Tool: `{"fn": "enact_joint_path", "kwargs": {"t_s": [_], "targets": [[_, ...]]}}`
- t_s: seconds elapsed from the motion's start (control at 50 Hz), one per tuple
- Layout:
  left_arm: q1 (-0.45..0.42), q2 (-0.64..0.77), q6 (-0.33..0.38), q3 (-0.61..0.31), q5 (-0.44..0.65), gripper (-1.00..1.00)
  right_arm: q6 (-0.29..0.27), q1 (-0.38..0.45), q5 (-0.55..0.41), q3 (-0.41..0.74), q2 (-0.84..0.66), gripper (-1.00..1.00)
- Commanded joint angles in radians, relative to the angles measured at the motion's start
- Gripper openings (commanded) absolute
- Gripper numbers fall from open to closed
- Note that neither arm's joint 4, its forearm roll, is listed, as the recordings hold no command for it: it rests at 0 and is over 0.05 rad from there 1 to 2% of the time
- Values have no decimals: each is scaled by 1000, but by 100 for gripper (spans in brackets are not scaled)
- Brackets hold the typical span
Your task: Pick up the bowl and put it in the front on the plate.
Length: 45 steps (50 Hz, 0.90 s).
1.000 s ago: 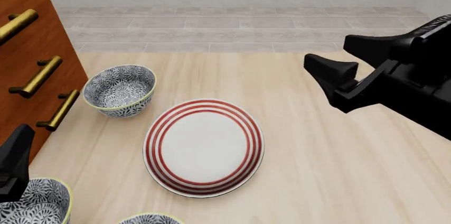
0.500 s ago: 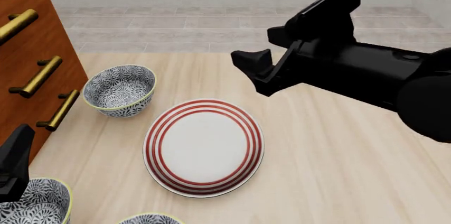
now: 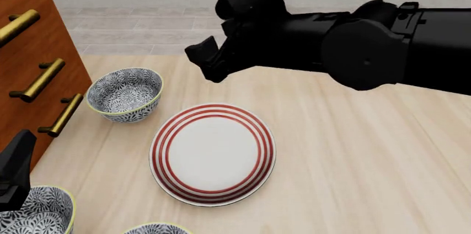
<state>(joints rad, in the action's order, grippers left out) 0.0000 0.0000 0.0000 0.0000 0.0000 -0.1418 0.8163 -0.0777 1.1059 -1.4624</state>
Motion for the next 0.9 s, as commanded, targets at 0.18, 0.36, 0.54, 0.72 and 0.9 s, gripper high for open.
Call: {"fn": "enact_joint_path", "kwargs": {"t_s": [0.18, 0.36, 0.54, 0.72, 0.9], "targets": [[0, 0, 0, 0, 0, 100, 39, 57, -177, 300, -219, 100], [0, 0, 0, 0, 0, 100, 39, 51, -231, 425, -310, 100], [0, 0, 0, 0, 0, 100, 58, 34, -249, 535, -428, 100], [0, 0, 0, 0, 0, 100, 122, 14, -261, 632, -535, 100], [0, 0, 0, 0, 0, 100, 157, -20, -289, 750, -645, 100]]}}
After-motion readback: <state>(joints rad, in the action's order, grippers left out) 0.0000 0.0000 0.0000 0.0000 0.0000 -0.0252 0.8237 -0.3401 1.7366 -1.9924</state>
